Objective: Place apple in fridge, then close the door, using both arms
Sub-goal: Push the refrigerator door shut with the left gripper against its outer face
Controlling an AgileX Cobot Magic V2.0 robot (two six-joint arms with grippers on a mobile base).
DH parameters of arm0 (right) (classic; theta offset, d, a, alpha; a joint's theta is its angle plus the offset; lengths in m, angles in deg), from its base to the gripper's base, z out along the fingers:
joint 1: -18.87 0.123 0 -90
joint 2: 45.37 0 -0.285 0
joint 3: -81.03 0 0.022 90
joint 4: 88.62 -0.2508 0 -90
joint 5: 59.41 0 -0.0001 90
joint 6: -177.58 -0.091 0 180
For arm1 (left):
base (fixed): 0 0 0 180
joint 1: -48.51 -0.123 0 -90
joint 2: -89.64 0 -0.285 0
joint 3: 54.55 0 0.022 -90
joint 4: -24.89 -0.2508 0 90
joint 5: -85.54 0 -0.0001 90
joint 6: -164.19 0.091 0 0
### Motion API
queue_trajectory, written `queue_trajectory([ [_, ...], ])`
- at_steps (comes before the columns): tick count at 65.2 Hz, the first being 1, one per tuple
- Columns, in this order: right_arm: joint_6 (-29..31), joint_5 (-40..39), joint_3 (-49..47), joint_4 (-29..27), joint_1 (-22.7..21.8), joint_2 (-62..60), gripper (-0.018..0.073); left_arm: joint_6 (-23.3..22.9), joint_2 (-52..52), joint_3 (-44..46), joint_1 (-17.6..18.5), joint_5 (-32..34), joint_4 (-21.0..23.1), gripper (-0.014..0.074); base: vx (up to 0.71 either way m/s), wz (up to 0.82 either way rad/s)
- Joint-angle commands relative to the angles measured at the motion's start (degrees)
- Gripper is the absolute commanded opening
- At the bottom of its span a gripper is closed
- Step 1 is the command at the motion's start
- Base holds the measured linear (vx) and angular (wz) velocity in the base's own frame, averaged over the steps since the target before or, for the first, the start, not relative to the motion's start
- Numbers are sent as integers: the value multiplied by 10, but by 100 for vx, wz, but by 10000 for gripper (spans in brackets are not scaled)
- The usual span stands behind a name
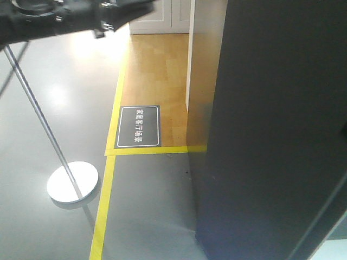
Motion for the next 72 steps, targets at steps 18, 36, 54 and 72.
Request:
queue_trajectory([
  [18, 36, -208, -109, 2, -2, 108, 508, 4, 43, 18, -110, 12, 21, 122, 0, 0],
  [36, 35, -303, -233, 9, -2, 277, 482, -2, 77, 18, -174, 71, -99, -8, 0, 0],
  [54, 35, -382, -295, 5, -3, 410, 478, -90, 109, 18, -219, 126, -269, -7, 0, 0],
  [72, 35, -439, -317, 5, -3, 493, 478, -189, 124, 18, -231, 129, -431, -7, 0, 0],
])
